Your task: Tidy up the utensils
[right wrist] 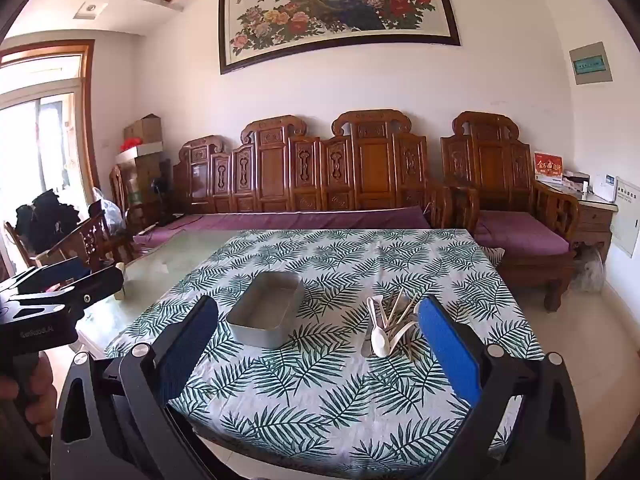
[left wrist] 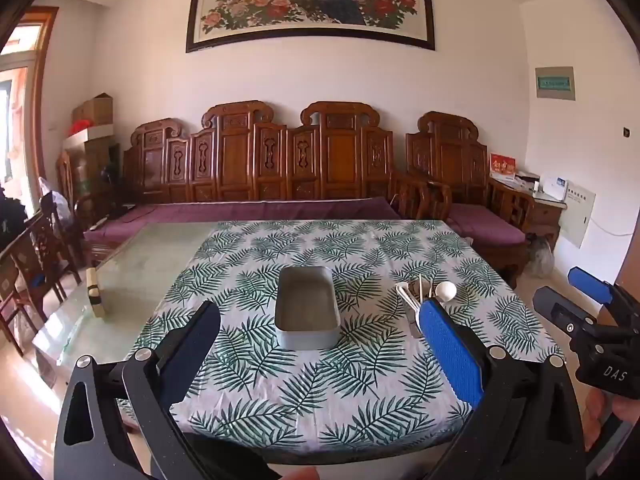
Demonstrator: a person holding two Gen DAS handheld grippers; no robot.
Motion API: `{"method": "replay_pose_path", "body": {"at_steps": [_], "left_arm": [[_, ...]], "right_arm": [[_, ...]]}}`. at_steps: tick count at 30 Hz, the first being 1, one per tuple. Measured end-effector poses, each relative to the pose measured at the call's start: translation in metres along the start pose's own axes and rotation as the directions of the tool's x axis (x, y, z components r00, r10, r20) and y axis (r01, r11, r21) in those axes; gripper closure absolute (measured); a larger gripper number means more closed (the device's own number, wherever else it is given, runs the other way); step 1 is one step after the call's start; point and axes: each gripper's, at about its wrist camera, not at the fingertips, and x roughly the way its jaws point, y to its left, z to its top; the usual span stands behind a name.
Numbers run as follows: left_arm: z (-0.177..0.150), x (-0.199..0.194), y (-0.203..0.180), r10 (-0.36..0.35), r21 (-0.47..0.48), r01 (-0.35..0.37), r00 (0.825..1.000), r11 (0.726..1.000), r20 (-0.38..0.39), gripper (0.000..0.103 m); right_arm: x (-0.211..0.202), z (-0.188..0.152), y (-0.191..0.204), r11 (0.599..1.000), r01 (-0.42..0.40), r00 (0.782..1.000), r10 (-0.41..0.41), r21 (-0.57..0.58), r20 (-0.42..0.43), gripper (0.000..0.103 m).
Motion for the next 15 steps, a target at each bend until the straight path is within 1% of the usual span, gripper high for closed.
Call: {"method": "replay_pose_path", "body": {"at_steps": [15], "left_arm": [[-0.0004, -0.0002, -0.0005, 0.003, 0.006, -0.003, 1.0, 1.0, -0.001, 0.006]], "right_arm": [[-0.0002, 0.0, 0.0021, 1.0, 0.002, 1.0, -0.002, -0.002, 0.0, 0.003]]}}
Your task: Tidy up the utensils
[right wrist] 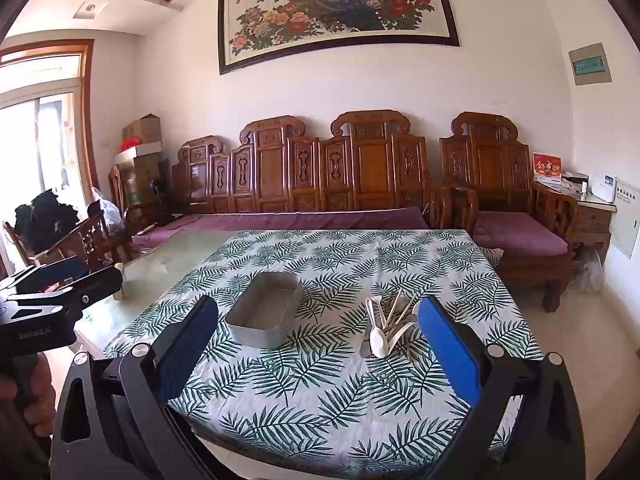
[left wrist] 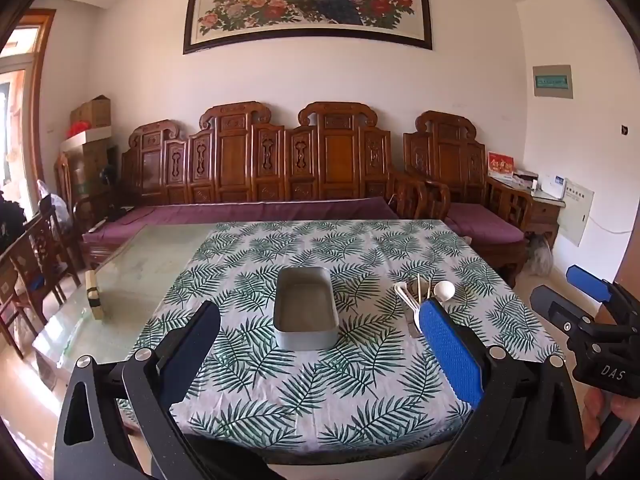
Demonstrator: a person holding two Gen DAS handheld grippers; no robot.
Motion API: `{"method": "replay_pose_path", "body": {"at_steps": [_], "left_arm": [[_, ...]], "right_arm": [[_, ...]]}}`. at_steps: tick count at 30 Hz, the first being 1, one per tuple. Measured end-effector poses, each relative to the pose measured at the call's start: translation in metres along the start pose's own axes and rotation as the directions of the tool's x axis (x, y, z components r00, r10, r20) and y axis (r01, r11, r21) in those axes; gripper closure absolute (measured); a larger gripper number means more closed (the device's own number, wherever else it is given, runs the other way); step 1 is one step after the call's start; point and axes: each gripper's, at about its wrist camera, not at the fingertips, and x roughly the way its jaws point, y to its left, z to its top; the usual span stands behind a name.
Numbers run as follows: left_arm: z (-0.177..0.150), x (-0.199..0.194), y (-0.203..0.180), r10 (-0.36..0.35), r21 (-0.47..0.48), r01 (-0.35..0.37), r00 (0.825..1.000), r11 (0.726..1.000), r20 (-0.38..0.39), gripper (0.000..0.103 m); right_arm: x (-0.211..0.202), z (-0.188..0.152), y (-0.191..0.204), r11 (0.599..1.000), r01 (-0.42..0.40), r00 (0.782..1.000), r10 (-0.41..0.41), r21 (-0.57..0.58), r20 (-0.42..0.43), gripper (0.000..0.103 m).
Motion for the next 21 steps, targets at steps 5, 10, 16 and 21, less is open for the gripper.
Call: {"method": "replay_pose_path", "body": {"at_steps": [5, 10, 16, 21], "left_arm": [[-0.0007, 0.0007, -0.0019, 0.002, 0.002, -0.002, 1.0, 1.0, 0.002, 0.006], [0.0007, -0.0004, -0.0013, 0.001, 0.004, -0.001, 1.0, 1.0, 0.0, 0.006], [0.0005, -0.0004, -0.0013, 0.003, 0.005, -0.003, 1.0, 1.0, 0.001, 0.006], [0.0007, -0.0003, -0.0012, 0.001, 0.007, -0.001, 1.0, 1.0, 0.001, 0.006]], "right_arm": [[-0.0004, -0.0004, -0.0025, 1.0, -0.001, 1.0, 0.001, -0.002, 0.002, 0.003], [-0.0015, 0.0018, 0.0007, 1.0, 0.001, 1.0, -0.001, -0.003, 0.005, 0.003], [-0.0062, 0.0046, -0.0001, 1.0, 0.001, 1.0, -0.001, -0.003, 0.007, 0.003], [-0.0065, 0.005, -0.0001, 1.0, 0.002, 1.0, -0.002, -0.003, 0.008, 0.003]]}}
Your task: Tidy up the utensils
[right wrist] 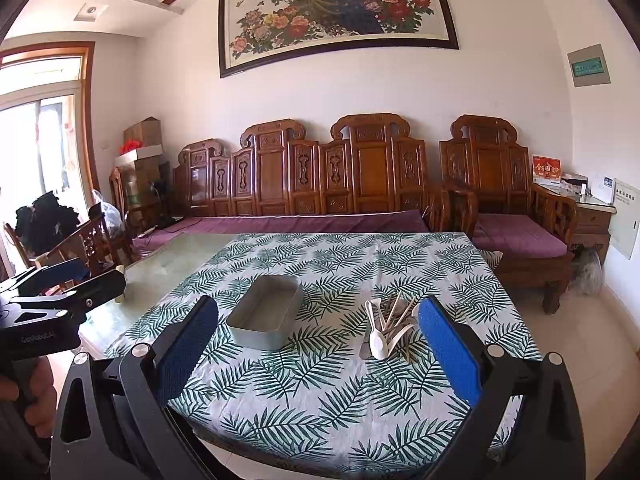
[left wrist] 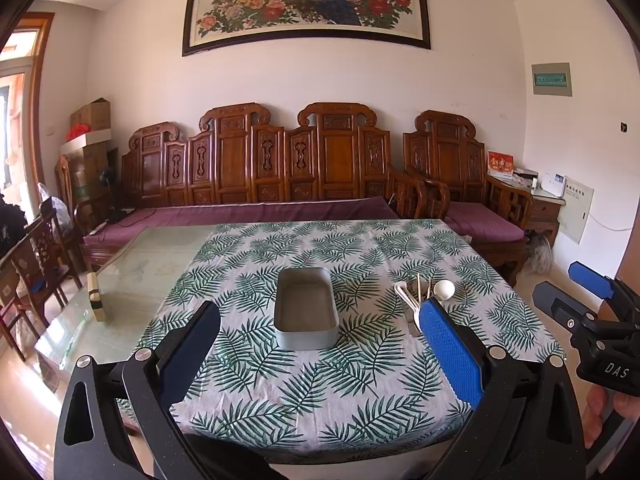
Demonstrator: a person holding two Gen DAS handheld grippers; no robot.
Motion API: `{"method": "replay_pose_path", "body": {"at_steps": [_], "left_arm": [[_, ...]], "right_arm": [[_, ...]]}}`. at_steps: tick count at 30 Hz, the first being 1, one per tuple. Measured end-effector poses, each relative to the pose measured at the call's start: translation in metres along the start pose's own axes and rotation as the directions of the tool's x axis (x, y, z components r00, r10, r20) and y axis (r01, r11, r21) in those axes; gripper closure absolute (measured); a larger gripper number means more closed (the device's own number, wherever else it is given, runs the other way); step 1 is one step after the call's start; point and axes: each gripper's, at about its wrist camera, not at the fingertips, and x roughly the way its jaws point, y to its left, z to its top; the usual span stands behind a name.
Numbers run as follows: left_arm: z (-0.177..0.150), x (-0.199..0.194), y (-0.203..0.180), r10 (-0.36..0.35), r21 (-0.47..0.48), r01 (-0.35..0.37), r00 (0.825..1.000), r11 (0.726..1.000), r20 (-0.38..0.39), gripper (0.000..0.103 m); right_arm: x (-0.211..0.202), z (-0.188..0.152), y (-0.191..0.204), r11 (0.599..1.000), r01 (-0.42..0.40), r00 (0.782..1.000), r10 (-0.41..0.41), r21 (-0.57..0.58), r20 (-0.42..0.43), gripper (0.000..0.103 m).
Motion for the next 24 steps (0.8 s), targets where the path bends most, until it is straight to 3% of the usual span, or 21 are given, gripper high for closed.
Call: {"method": "replay_pose_path", "body": {"at_steps": [24], "left_arm": [[0.006, -0.013, -0.01, -0.01, 0.018, 0.009, 1.0, 1.0, 0.006, 0.006]], "right_arm": [[-0.007, 0.004, -0.001, 1.0, 0.004, 1.0, -0.004, 0.001, 0.012, 0.003]]}}
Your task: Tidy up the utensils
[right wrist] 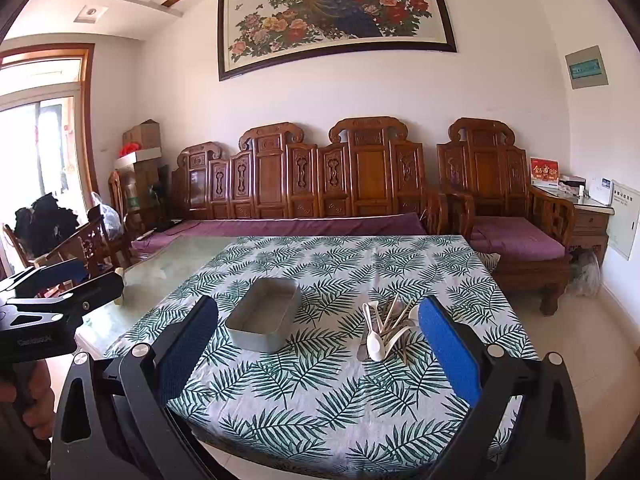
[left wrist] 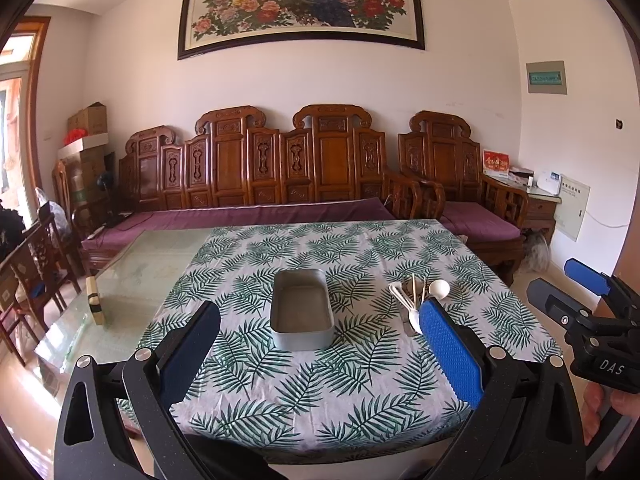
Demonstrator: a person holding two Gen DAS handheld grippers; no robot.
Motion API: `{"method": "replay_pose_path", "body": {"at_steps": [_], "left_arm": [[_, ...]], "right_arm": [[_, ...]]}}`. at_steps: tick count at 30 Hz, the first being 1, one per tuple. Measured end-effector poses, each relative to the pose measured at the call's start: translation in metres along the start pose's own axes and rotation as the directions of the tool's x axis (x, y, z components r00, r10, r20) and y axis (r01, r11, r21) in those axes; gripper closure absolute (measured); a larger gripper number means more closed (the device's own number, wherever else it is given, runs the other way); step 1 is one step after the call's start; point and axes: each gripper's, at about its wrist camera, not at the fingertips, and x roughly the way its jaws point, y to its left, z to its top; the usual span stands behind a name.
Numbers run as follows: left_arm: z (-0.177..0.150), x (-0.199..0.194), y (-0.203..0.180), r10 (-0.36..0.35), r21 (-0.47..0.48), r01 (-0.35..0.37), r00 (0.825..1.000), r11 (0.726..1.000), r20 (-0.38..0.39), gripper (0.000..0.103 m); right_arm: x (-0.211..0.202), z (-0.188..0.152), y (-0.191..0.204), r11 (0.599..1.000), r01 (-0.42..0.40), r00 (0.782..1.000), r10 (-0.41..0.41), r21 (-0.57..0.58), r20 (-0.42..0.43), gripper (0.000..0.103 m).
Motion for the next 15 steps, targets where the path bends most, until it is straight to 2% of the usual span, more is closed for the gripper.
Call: {"method": "replay_pose_path", "body": {"at_steps": [15], "left_arm": [[0.0011, -0.0013, -0.0012, -0.001, 0.001, 0.001, 1.0, 1.0, 0.001, 0.006]], "right_arm": [[-0.0021, 0.0004, -0.0013, 1.0, 0.002, 1.0, -0.002, 0.0, 0.004, 0.003]]}}
